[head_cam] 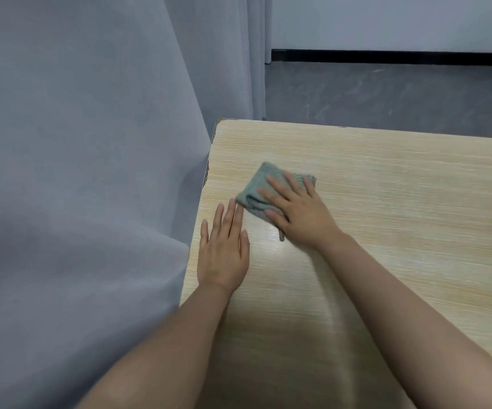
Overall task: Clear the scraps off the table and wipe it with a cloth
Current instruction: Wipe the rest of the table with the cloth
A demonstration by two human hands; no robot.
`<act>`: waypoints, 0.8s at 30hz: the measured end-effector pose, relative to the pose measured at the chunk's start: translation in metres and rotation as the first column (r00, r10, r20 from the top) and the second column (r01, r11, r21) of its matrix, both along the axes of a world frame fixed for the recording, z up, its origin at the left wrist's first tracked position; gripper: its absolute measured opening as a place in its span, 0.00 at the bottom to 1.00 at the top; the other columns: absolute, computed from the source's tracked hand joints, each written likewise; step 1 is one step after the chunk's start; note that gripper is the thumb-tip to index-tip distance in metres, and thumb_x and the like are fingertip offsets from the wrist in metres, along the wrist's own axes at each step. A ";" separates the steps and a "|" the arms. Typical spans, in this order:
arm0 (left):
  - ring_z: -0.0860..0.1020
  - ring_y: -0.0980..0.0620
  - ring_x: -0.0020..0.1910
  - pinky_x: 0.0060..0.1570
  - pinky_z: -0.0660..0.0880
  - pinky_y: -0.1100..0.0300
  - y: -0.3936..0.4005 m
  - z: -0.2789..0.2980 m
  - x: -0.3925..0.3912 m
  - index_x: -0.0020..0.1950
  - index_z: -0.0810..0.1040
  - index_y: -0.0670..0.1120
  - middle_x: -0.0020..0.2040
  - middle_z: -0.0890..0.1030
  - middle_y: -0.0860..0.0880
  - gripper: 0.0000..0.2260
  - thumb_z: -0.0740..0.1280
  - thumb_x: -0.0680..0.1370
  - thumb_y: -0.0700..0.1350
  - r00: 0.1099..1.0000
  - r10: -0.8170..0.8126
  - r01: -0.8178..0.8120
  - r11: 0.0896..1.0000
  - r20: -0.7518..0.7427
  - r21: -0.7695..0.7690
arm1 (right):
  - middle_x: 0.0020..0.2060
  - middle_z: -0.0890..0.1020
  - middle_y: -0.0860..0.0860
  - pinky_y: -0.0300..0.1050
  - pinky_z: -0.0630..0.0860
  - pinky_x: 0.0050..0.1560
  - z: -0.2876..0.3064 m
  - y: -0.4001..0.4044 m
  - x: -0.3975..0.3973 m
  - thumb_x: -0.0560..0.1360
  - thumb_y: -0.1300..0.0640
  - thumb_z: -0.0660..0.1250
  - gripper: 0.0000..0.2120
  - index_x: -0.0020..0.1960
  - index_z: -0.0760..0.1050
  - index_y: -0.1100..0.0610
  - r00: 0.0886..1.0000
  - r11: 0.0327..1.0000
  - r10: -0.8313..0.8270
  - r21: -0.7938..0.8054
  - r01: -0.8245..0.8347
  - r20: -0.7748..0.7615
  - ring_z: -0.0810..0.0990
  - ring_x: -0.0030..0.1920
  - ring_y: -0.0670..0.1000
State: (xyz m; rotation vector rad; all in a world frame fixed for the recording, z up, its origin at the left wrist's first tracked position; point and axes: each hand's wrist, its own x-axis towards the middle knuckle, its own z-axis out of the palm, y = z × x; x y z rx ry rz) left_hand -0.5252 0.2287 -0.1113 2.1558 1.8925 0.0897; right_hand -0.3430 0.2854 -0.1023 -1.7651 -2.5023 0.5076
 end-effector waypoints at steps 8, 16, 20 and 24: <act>0.44 0.56 0.76 0.73 0.39 0.55 0.000 -0.005 -0.001 0.77 0.50 0.50 0.77 0.50 0.54 0.24 0.43 0.81 0.51 1.000 0.005 -0.005 0.999 0.000 0.031 | 0.77 0.49 0.48 0.57 0.36 0.73 0.001 0.077 0.031 0.81 0.45 0.46 0.24 0.76 0.51 0.46 0.871 0.871 -0.490 -0.013 0.491 0.040 0.41 0.76 0.54; 0.47 0.55 0.76 0.73 0.44 0.53 0.000 -0.006 -0.001 0.77 0.53 0.48 0.77 0.53 0.52 0.24 0.45 0.81 0.50 1.000 0.000 0.001 0.998 -0.007 0.058 | 0.77 0.50 0.46 0.53 0.34 0.72 0.002 0.072 -0.036 0.81 0.44 0.48 0.24 0.76 0.51 0.45 0.996 0.997 -0.076 0.005 0.076 -0.035 0.42 0.76 0.52; 0.50 0.54 0.76 0.73 0.45 0.52 0.000 -0.008 -0.001 0.77 0.55 0.48 0.77 0.56 0.52 0.23 0.47 0.81 0.49 1.000 0.003 -0.003 0.998 -0.002 0.067 | 0.77 0.50 0.47 0.53 0.36 0.73 -0.003 0.093 0.001 0.81 0.43 0.48 0.25 0.76 0.51 0.46 0.935 0.935 -0.354 0.006 0.354 -0.022 0.43 0.76 0.53; 0.50 0.54 0.76 0.72 0.47 0.51 -0.001 -0.009 -0.001 0.77 0.55 0.48 0.77 0.56 0.52 0.23 0.47 0.81 0.49 1.000 0.005 -0.005 0.998 -0.001 0.070 | 0.77 0.48 0.49 0.57 0.35 0.72 0.002 0.102 -0.017 0.82 0.47 0.46 0.24 0.77 0.49 0.48 0.919 0.920 -0.391 0.007 0.391 0.054 0.42 0.76 0.56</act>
